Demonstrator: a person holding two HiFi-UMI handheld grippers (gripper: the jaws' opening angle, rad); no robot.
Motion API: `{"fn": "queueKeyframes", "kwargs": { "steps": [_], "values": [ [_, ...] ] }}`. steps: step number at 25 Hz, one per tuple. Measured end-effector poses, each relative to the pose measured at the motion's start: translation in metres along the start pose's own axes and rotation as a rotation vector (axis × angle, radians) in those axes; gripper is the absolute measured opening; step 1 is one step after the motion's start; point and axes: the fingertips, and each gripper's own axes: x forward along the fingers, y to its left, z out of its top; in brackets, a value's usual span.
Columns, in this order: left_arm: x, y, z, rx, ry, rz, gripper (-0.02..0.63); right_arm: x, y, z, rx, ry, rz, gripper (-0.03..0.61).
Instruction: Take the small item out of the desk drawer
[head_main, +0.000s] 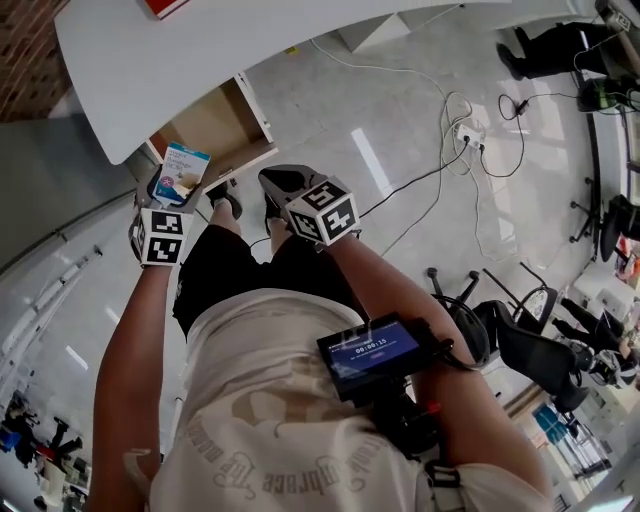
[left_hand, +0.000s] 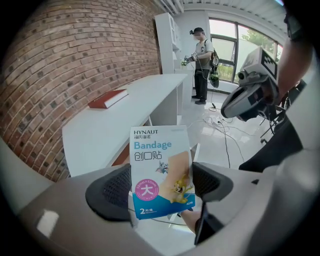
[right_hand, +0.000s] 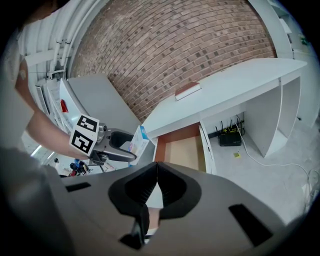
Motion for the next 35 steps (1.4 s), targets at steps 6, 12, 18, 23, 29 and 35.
{"fn": "queueKeyframes", "kwargs": {
  "steps": [6,12,18,23,29,35],
  "values": [
    [-0.011,0.001,0.014,-0.074,-0.053,0.013,0.383,0.0,0.002,0.015,-0.025,-0.006,0.012,0.006],
    [-0.033,-0.003,0.026,-0.135,-0.103,0.024,0.383,-0.007,0.004,0.025,-0.055,0.003,0.019,0.006],
    [-0.049,-0.004,0.03,-0.205,-0.153,0.015,0.383,-0.01,0.012,0.037,-0.087,0.005,0.026,0.006],
    [-0.062,-0.005,0.037,-0.253,-0.195,0.023,0.383,-0.014,0.019,0.048,-0.107,-0.011,0.033,0.006],
    [-0.082,-0.006,0.046,-0.307,-0.241,0.036,0.383,-0.017,0.021,0.056,-0.113,-0.036,0.03,0.006],
    [-0.098,-0.007,0.049,-0.36,-0.288,0.038,0.383,-0.025,0.03,0.062,-0.13,-0.054,0.026,0.006]
  ]
}}
